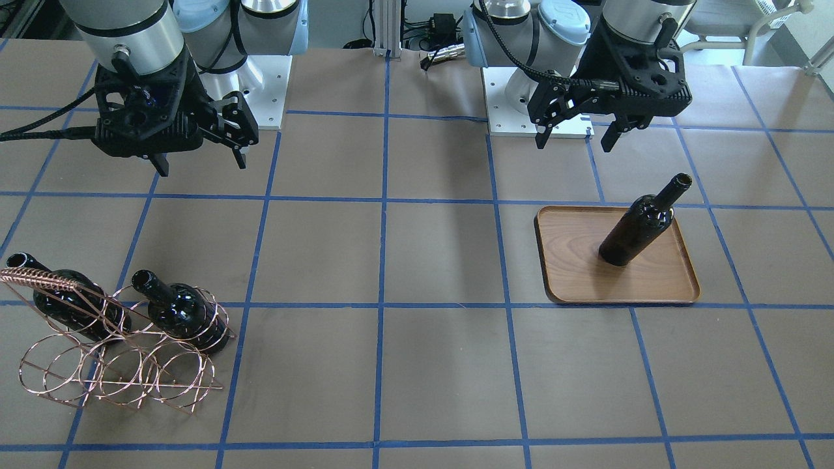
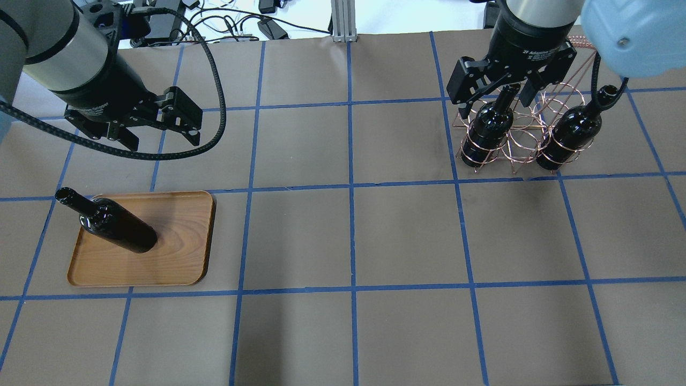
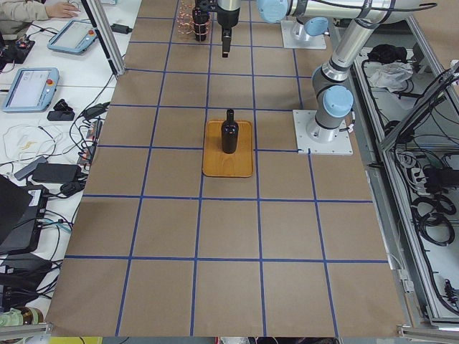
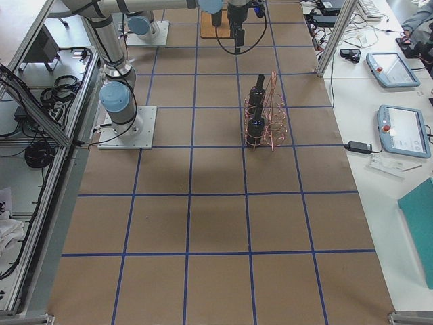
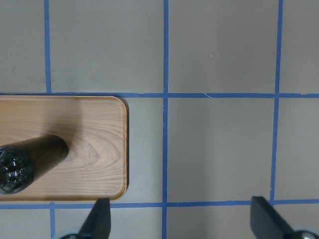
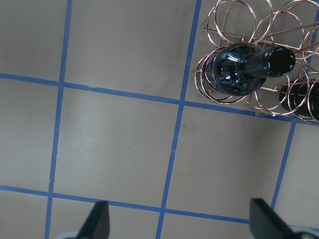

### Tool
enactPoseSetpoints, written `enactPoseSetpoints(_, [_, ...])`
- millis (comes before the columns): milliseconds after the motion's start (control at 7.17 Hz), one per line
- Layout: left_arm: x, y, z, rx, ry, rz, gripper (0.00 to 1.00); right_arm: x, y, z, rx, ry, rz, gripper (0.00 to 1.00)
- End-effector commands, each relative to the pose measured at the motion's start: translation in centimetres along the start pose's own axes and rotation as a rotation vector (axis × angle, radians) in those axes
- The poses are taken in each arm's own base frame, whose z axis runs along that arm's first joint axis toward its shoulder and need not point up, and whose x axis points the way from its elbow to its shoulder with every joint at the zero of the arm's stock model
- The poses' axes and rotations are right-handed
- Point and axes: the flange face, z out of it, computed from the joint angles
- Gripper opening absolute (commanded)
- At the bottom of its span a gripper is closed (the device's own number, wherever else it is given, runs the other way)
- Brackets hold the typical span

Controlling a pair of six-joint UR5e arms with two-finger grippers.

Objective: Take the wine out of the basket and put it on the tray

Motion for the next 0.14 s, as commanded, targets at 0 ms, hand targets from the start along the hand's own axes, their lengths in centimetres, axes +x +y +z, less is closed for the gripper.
enactPoseSetpoints(0, [-0.03,0.35,-0.16,-0.004,-0.001,-0.001,1.0,0.01,0.07,-0.12,0.003,-0.004,0.003,1.0])
